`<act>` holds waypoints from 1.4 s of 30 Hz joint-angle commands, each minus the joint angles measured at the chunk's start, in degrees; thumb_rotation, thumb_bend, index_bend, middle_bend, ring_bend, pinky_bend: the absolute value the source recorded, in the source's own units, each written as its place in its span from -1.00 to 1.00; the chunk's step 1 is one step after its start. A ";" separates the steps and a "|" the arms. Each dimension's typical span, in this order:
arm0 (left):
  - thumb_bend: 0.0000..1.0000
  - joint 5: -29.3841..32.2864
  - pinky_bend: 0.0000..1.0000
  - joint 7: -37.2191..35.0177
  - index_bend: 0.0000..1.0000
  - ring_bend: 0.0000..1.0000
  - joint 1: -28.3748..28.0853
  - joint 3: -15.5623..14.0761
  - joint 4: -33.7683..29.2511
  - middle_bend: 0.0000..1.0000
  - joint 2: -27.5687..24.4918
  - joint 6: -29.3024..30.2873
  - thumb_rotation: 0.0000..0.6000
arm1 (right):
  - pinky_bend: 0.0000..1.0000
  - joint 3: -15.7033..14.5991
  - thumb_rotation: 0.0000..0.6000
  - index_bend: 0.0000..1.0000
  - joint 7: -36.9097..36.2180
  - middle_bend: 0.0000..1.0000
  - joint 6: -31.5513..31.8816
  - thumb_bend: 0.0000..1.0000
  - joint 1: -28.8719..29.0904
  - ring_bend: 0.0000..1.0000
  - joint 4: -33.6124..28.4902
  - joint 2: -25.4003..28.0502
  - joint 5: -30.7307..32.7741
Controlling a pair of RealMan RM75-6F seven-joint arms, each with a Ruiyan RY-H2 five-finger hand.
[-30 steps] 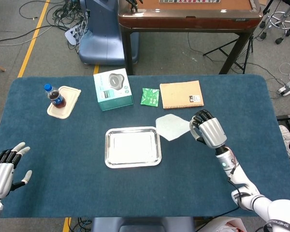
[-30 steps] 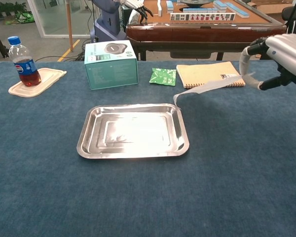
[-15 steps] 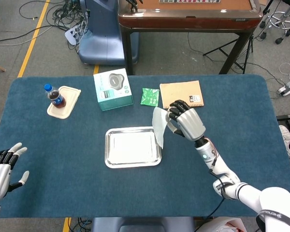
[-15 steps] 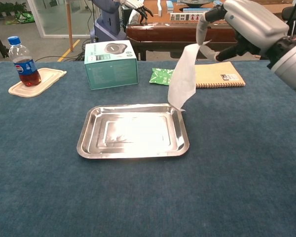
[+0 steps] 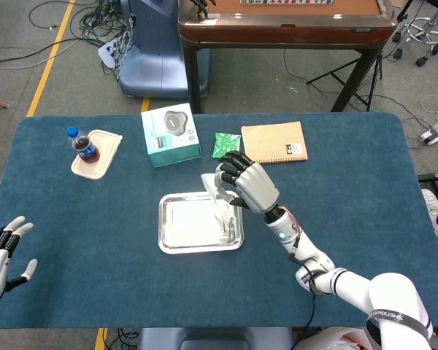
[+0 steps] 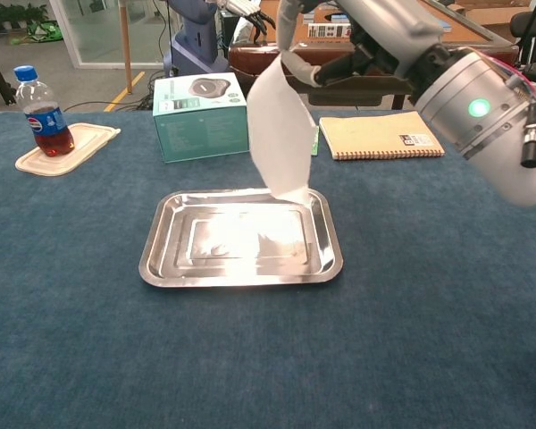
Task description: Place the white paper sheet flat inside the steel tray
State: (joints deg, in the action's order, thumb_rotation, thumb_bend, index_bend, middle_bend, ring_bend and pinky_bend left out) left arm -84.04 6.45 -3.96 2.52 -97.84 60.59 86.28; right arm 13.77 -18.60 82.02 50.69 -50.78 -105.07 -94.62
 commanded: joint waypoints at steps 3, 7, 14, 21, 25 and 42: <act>-0.38 0.00 -0.78 0.09 -0.60 -0.71 0.18 -0.07 -0.17 -0.77 -0.13 0.13 1.00 | -0.44 0.50 1.00 0.47 -1.17 0.00 -2.30 -0.01 2.64 -0.42 1.69 -2.51 0.58; -0.38 -0.03 -0.78 -0.02 -0.60 -0.71 0.40 -0.17 -0.14 -0.77 -0.20 0.29 1.00 | -0.44 0.59 1.00 0.47 -2.68 0.00 -4.03 0.00 4.34 -0.42 2.78 -4.41 1.18; -0.38 0.18 -0.78 -0.52 -0.60 -0.71 0.74 -0.15 0.21 -0.77 -0.33 0.54 1.00 | -0.44 1.10 1.00 0.47 -5.13 0.00 -6.63 -0.01 8.28 -0.42 6.13 -8.54 1.69; -0.38 0.49 -0.78 -1.41 -0.60 -0.71 1.59 -0.40 0.76 -0.77 -0.60 1.14 1.00 | -0.42 1.02 1.00 0.47 -8.24 0.00 -6.45 -0.01 10.22 -0.40 11.46 -12.15 2.11; -0.38 0.65 -0.78 -1.98 -0.60 -0.71 2.14 -0.55 1.20 -0.77 -0.68 1.53 1.00 | -0.42 -0.61 1.00 0.47 -10.47 0.01 -6.37 -0.01 8.48 -0.40 13.47 -12.30 2.45; -0.38 -0.16 -0.78 -2.18 -0.60 -0.71 2.26 -0.66 1.67 -0.77 0.43 1.47 1.00 | -0.42 -8.67 1.00 0.47 -11.94 0.01 -8.14 -0.01 0.86 -0.40 14.09 -6.52 1.22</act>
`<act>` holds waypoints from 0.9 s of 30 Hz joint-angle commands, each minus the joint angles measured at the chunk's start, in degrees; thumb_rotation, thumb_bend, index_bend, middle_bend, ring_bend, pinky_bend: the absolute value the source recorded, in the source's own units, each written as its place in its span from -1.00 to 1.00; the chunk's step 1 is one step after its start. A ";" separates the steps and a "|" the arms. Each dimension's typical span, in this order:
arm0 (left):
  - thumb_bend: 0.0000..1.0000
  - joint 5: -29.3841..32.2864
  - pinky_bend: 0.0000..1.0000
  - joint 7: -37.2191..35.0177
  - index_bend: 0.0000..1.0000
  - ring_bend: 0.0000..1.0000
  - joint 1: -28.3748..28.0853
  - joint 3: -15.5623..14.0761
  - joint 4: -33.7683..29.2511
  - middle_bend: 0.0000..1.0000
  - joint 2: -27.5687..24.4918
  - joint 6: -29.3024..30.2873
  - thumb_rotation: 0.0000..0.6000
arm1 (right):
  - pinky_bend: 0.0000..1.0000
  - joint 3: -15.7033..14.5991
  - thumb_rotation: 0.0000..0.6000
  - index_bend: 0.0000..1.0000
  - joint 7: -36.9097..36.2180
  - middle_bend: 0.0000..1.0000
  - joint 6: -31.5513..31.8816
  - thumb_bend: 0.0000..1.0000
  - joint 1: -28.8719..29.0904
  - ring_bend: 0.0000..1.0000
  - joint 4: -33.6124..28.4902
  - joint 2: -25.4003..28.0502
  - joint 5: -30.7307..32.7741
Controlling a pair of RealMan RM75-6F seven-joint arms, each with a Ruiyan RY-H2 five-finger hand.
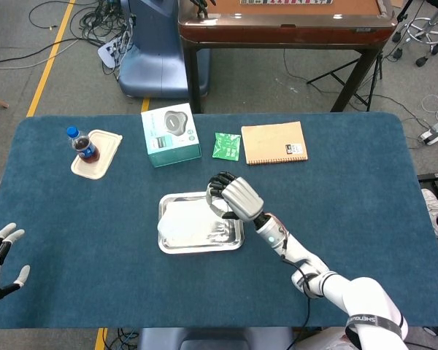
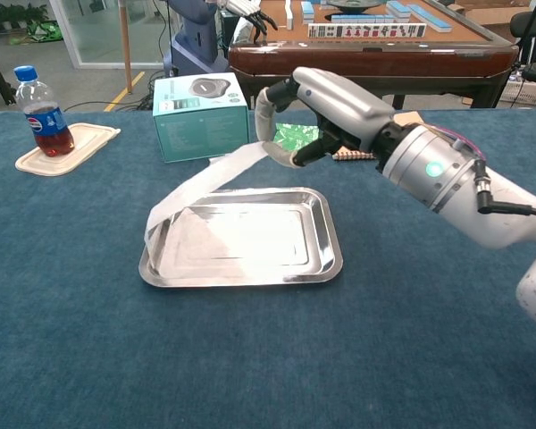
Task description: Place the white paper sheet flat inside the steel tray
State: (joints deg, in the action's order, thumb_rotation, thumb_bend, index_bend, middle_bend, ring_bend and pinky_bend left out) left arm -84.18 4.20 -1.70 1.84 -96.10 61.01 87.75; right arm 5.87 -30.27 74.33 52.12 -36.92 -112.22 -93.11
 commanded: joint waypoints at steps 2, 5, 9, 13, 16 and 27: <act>-0.38 -0.09 -0.78 0.23 -0.60 -0.71 -0.01 -0.01 -0.18 -0.77 0.01 -0.05 1.00 | -0.42 -1.65 1.00 0.47 -0.72 0.02 -0.91 -0.01 -0.90 -0.40 0.48 1.24 -0.73; -0.38 -0.10 -0.78 0.64 -0.60 -0.71 -0.05 -0.02 -0.39 -0.77 0.04 -0.19 1.00 | -0.42 -2.93 1.00 0.47 -1.23 0.02 -1.56 -0.01 -1.35 -0.40 1.16 2.10 -1.40; -0.38 -0.14 -0.78 0.99 -0.60 -0.71 -0.08 0.04 -0.63 -0.77 0.14 -0.18 1.00 | -0.42 -4.05 1.00 0.47 -1.68 0.02 -2.06 -0.01 -1.92 -0.40 2.42 2.72 -1.89; -0.38 -0.18 -0.78 1.45 -0.60 -0.71 -0.14 -0.01 -0.96 -0.77 0.13 -0.35 1.00 | -0.42 -4.94 1.00 0.47 -1.67 0.02 -2.83 -0.01 -2.24 -0.40 4.51 2.93 -2.26; -0.38 -0.25 -0.78 1.81 -0.60 -0.71 -0.21 0.04 -1.22 -0.77 0.17 -0.39 1.00 | -0.41 -5.68 1.00 0.47 -1.94 0.02 -3.61 -0.01 -2.20 -0.40 6.10 2.97 -2.68; -0.38 -0.31 -0.78 3.22 -0.60 -0.71 -0.37 0.17 -2.12 -0.77 0.27 -0.43 1.00 | -0.41 -7.60 1.00 0.41 -4.68 -0.04 -4.51 -0.05 -2.76 -0.40 9.50 1.96 -3.60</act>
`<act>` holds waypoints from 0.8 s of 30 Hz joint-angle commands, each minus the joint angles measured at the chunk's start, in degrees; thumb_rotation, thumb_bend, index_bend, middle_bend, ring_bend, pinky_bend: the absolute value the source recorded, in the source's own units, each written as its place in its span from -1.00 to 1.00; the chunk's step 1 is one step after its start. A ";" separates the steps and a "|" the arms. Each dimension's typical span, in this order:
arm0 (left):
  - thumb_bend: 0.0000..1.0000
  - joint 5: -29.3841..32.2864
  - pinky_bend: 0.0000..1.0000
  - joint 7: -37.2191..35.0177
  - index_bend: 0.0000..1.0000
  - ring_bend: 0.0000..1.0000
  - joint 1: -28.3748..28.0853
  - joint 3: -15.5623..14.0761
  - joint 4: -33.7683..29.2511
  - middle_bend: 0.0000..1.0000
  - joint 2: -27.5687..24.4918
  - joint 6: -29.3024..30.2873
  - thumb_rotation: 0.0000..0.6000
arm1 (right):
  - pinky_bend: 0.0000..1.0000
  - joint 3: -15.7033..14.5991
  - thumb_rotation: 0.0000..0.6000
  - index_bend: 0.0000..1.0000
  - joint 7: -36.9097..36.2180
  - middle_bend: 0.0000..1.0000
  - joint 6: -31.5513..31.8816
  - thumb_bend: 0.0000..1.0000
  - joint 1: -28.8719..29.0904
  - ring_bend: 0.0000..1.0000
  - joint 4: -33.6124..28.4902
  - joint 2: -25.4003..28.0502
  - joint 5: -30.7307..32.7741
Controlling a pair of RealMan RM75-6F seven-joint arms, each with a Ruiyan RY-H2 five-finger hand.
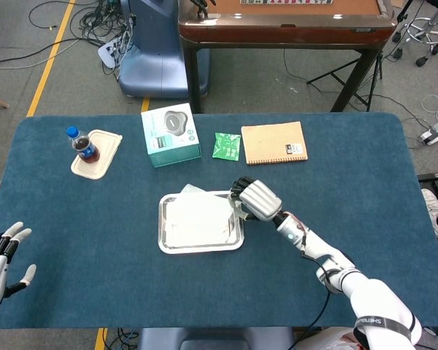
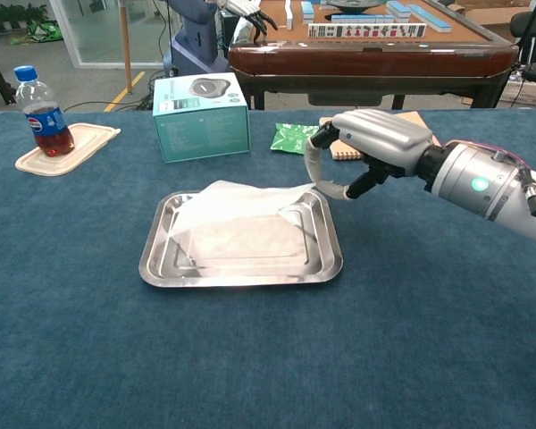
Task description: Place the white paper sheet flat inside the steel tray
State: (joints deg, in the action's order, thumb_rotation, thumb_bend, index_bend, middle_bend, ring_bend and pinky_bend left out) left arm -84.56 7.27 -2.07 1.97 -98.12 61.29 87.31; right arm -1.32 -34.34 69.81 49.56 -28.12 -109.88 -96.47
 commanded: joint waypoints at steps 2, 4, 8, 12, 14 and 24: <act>-0.38 0.12 -0.78 0.34 -0.60 -0.71 0.00 0.07 -0.27 -0.77 -0.04 0.03 1.00 | -0.41 -0.66 1.00 0.41 -1.17 -0.04 0.69 -0.05 -0.39 -0.40 1.16 -0.77 -0.50; -0.38 0.11 -0.78 0.62 -0.60 -0.71 -0.01 0.07 -0.49 -0.77 -0.05 0.03 1.00 | -0.41 -1.42 1.00 0.41 -1.92 -0.04 1.31 -0.05 -0.46 -0.40 1.55 -0.98 -1.27; -0.38 0.01 -0.78 1.38 -0.60 -0.71 -0.07 0.04 -1.06 -0.77 -0.16 -0.01 1.00 | -0.41 -3.55 1.00 0.41 -3.30 -0.01 3.07 -0.05 -0.43 -0.40 2.35 -0.82 -3.55; -0.38 0.04 -0.78 2.19 -0.60 -0.71 -0.15 0.06 -1.79 -0.77 -0.30 -0.07 1.00 | -0.41 -5.76 1.00 0.41 -4.38 0.00 4.22 -0.05 -0.24 -0.40 3.52 -0.08 -5.77; -0.38 0.02 -0.78 2.52 -0.60 -0.71 -0.23 0.09 -2.06 -0.77 -0.34 -0.14 1.00 | -0.41 -6.31 1.00 0.41 -4.85 0.00 4.40 -0.05 -0.17 -0.40 3.98 0.19 -6.24; -0.38 -0.06 -0.78 3.80 -0.60 -0.71 -0.64 0.23 -3.05 -0.77 -0.23 -0.44 1.00 | -0.41 -7.72 1.00 0.41 -5.35 -0.03 3.63 -0.05 -0.48 -0.40 6.93 0.34 -6.85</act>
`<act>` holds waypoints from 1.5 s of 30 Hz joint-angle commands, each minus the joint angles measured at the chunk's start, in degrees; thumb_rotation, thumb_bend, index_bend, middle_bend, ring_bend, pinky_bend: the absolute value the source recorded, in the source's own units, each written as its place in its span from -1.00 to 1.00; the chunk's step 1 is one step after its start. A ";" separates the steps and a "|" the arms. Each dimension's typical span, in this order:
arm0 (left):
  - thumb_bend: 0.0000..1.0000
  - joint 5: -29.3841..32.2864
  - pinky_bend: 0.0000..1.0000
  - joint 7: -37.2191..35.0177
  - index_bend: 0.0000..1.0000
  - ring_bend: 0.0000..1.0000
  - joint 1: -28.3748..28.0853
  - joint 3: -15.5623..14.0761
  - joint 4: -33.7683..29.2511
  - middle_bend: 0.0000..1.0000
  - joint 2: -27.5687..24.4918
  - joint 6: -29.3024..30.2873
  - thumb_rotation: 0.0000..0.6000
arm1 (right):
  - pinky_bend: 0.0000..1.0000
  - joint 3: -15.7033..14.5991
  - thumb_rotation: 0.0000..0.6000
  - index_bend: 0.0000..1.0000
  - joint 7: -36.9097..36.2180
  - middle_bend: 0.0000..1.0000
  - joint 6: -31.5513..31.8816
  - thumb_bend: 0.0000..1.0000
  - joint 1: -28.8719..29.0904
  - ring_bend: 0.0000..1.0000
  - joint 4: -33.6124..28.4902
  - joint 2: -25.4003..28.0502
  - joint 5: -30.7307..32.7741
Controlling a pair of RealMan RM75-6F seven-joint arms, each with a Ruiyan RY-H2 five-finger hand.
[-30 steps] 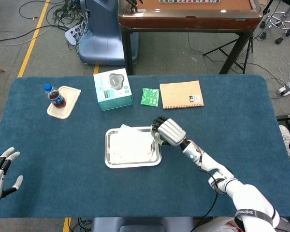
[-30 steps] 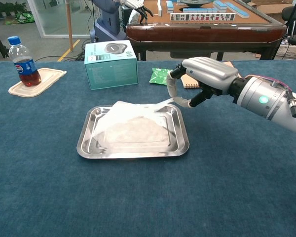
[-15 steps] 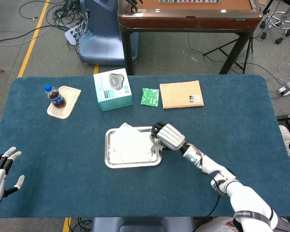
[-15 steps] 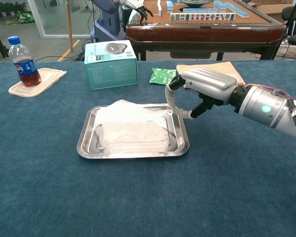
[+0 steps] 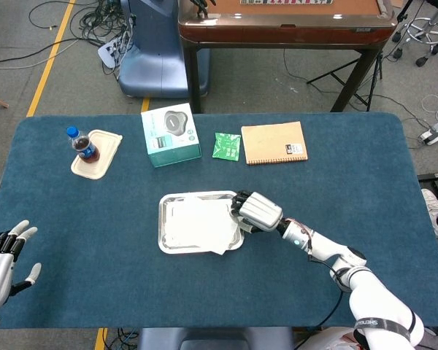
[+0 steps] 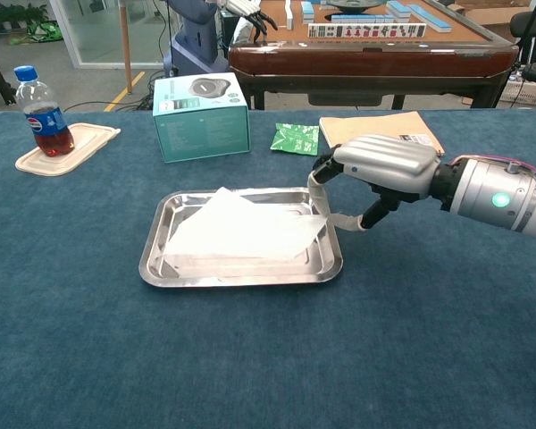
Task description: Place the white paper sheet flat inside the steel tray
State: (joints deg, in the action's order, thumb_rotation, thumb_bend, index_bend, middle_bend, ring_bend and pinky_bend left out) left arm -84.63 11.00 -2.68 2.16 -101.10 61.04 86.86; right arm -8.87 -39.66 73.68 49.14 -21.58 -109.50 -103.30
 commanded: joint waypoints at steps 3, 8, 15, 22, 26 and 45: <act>-0.38 0.02 -0.78 0.25 -0.60 -0.71 -0.09 0.03 -0.20 -0.77 0.03 -0.05 1.00 | -0.41 -0.18 1.00 0.33 0.01 -0.09 -0.74 -0.05 -0.06 -0.44 0.69 0.02 0.19; -0.38 0.02 -0.78 0.35 -0.60 -0.71 -0.14 0.05 -0.33 -0.77 0.01 -0.07 1.00 | -0.50 0.08 1.00 -0.14 0.49 -0.25 -1.83 -0.12 -0.02 -0.60 0.36 0.49 0.82; -0.38 -0.04 -0.78 0.53 -0.60 -0.71 -0.29 0.07 -0.51 -0.77 0.05 -0.18 1.00 | -0.62 0.75 1.00 -0.54 1.75 -0.44 -4.15 -0.26 0.48 -0.76 -1.60 1.70 1.90; -0.38 -0.30 -0.78 0.47 -0.60 -0.71 -0.25 0.07 -0.57 -0.77 -0.10 0.11 1.00 | -0.63 2.15 1.00 -0.58 3.40 -0.47 -4.30 -0.33 0.72 -0.80 -3.86 3.81 3.27; -0.38 -0.24 -0.78 0.23 -0.60 -0.71 -0.27 0.15 -0.44 -0.77 -0.13 0.14 1.00 | -0.63 3.58 1.00 -0.59 3.79 -0.44 -2.93 -0.32 1.13 -0.77 -7.83 6.54 4.17; -0.38 -1.61 -0.78 0.03 -0.60 -0.71 0.00 -0.39 -0.67 -0.77 -0.29 0.86 1.00 | 1.00 7.58 1.00 -0.55 19.63 1.00 -22.66 1.00 9.00 1.00 -43.44 24.66 10.04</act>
State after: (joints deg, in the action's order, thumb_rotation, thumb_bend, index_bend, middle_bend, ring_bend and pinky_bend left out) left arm -86.23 11.03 -2.69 1.78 -101.76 60.76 87.72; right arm -1.89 -22.08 55.20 56.18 -61.67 -86.81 -94.91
